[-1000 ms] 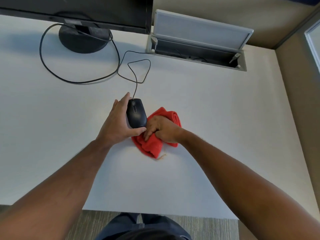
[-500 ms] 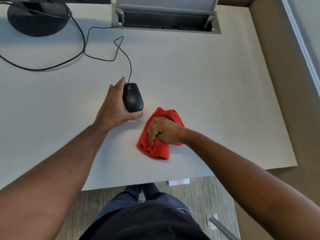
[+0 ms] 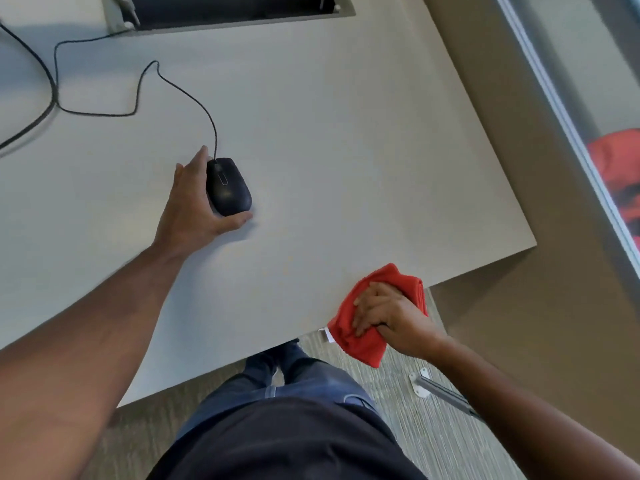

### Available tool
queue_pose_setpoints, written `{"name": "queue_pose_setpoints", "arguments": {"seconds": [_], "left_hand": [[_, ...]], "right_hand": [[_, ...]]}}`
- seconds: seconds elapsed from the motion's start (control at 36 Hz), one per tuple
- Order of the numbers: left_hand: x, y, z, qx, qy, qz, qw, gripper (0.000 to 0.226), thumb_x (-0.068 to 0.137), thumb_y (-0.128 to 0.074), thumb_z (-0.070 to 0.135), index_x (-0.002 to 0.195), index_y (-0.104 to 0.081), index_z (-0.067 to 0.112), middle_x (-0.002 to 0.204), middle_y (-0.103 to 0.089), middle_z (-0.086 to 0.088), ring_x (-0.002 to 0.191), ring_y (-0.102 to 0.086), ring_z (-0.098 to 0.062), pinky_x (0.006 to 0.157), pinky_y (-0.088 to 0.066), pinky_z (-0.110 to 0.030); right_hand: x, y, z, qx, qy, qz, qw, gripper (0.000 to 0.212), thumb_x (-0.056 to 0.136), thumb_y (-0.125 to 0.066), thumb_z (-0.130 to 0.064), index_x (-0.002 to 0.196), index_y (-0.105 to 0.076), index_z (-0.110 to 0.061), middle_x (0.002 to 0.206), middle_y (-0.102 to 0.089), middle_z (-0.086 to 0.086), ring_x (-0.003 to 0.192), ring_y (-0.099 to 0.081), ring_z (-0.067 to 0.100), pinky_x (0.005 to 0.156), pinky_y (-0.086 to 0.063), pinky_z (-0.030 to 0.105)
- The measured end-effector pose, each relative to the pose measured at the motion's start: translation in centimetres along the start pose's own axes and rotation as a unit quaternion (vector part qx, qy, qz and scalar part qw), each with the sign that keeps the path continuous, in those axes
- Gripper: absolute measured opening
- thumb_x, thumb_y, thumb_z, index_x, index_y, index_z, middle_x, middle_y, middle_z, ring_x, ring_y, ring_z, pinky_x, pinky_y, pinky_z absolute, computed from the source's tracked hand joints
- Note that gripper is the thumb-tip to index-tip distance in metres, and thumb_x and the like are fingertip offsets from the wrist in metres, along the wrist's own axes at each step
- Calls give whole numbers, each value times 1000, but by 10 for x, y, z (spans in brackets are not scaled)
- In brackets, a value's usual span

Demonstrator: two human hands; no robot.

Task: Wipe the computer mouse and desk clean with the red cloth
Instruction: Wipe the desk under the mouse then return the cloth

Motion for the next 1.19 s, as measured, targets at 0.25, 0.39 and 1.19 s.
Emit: {"name": "queue_pose_setpoints", "arguments": {"seconds": [0.25,0.39,1.19], "left_hand": [[1,1,2,-13,-4,2,1000,130,54,-88,66,160,-23,30,119,-30,33,131,-46,-25,105,-44,-39],[-1,4,5,-8,5,9,1000,130,53,-86,67,160,-23,28,120,-29,34,130,-46,-27,104,-46,-40],[-23,14,-17,37,63,-53,996,137,52,-79,82,165,-18,34,168,-25,15,157,-17,-37,130,-17,-49]], "right_hand": [[-97,-17,21,-160,-87,-40,982,36,75,-84,-9,103,-77,-30,104,-73,-13,99,-67,14,81,-58,40],[-65,59,-12,58,-151,163,973,55,79,-50,7,106,-77,-32,116,-73,-17,109,-67,8,87,-56,27],[268,181,-43,309,-262,341,848,45,93,-37,-3,125,-56,-29,106,-68,2,87,-72,29,72,-65,47]]}}
Point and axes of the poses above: each hand's wrist, its own x-axis towards the middle knuckle, its own y-axis out of the back of the hand, z = x × y, the point moved 10 cm from there along x, towards the middle knuckle
